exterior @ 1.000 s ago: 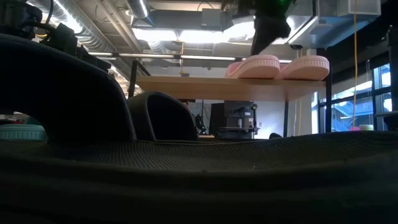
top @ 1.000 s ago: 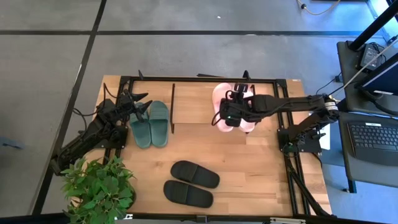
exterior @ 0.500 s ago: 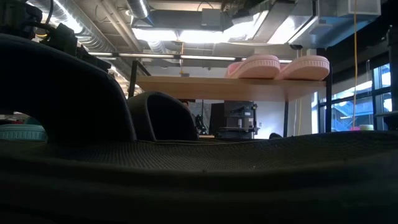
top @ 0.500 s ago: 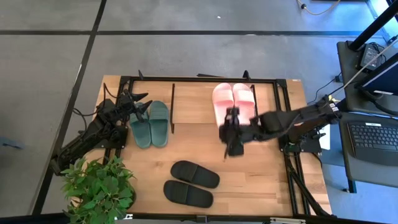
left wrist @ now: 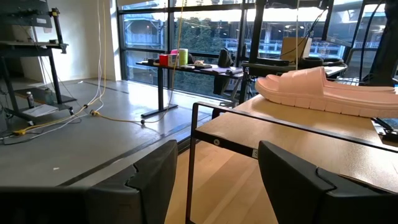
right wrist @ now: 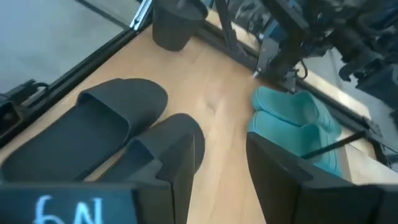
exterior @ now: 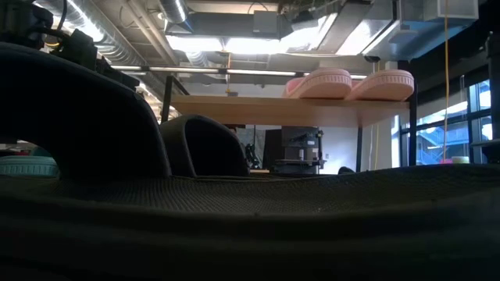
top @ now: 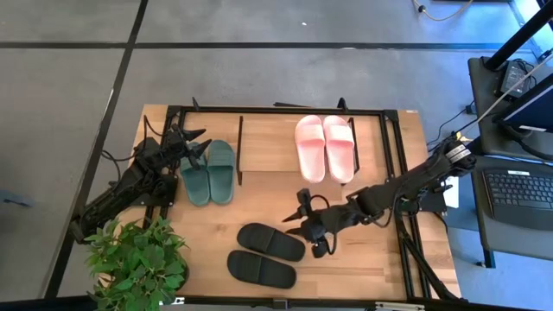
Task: Pick and place slides into the shelf
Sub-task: Put the top black slide on the shelf, then put the black slide on the shelf
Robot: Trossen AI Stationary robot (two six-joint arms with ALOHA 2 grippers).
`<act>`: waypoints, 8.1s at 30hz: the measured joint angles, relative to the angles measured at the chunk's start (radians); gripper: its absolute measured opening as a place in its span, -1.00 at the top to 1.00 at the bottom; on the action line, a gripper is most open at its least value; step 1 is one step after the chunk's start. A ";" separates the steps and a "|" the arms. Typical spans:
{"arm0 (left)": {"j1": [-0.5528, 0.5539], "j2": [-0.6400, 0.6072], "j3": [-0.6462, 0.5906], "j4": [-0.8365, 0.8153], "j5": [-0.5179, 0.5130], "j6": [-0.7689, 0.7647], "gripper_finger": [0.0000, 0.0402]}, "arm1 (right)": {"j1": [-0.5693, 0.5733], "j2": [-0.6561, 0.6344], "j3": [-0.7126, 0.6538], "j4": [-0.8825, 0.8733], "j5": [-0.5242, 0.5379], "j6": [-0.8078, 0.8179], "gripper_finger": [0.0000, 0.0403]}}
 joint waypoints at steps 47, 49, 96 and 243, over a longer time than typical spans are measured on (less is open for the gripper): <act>0.000 0.000 0.000 0.000 -0.006 -0.003 -0.08 | -0.075 0.400 -0.098 0.419 -0.060 -0.272 0.28; 0.000 0.000 0.000 0.000 -0.006 -0.003 -0.08 | -0.075 0.400 -0.098 0.421 -0.060 -0.273 0.28; 0.000 0.000 0.000 0.001 -0.006 0.001 -0.08 | -0.105 0.441 -0.095 0.535 -0.053 -0.200 0.95; 0.000 0.000 0.000 -0.001 -0.006 -0.006 -0.08 | -0.348 0.409 0.828 -1.234 0.565 0.727 -0.19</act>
